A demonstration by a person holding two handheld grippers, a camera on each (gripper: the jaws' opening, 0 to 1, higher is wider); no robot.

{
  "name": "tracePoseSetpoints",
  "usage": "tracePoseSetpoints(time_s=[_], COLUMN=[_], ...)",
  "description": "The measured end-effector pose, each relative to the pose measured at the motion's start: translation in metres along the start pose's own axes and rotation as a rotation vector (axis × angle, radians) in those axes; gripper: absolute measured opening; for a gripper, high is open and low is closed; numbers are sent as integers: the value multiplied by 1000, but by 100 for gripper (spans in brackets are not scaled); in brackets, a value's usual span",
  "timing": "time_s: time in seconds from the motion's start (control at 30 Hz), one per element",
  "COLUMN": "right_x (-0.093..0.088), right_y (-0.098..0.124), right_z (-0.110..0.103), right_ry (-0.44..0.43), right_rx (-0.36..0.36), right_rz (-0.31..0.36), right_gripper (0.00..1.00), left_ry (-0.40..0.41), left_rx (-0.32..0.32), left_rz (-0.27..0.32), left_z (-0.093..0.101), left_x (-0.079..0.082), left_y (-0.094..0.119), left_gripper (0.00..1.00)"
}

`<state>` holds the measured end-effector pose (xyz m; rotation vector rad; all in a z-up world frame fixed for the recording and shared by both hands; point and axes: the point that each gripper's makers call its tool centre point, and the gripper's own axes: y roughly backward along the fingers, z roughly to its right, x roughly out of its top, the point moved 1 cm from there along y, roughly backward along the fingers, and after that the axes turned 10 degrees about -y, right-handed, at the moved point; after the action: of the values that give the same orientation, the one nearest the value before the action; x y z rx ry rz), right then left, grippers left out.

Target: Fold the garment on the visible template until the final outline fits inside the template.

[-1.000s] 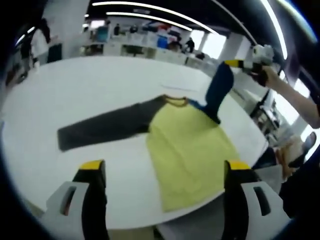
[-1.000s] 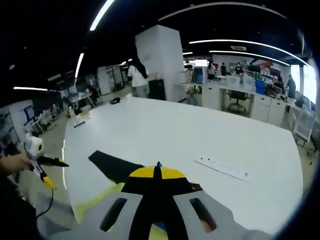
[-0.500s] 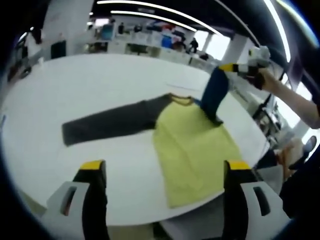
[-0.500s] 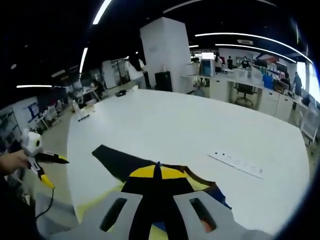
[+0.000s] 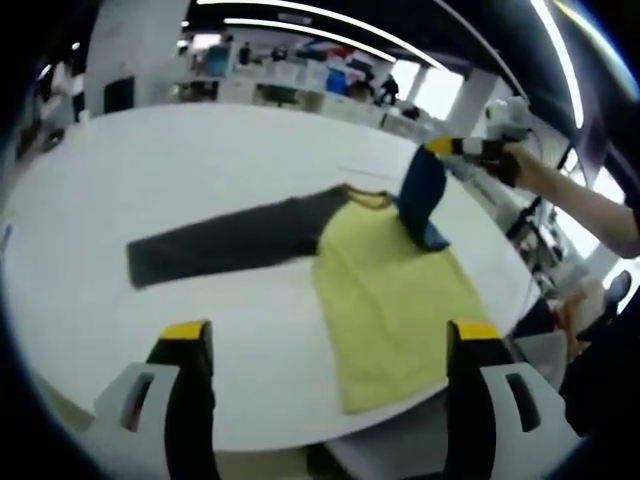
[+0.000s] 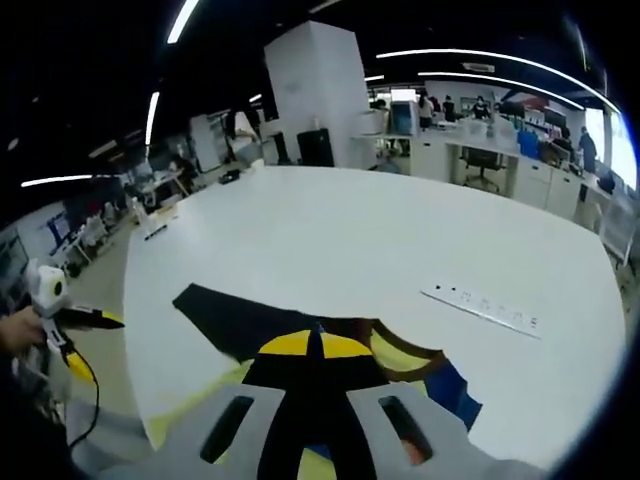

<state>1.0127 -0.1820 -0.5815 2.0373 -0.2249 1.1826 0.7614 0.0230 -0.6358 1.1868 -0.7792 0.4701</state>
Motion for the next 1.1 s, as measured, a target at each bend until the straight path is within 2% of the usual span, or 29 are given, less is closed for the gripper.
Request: tracePoseSetpoints(time_s=[0.43,0.9,1.1], right_x=[-17,-51,-68], right_y=[-27,-68,-86], right_z=[-8,-20,-25], right_ry=[-47,-119,-195], right_rx=[-23,-103,-139], right_rz=[-46,-130,-154], right_gripper=[1,1,1], left_ry=[4,-4,6], left_rx=[-5,-18,-12], left_rz=[3,-1,5], left_z=[-5,-6,-12], left_x=[0,-4,-7], left_y=[-4,-10,-8], left_gripper=[93,93,92])
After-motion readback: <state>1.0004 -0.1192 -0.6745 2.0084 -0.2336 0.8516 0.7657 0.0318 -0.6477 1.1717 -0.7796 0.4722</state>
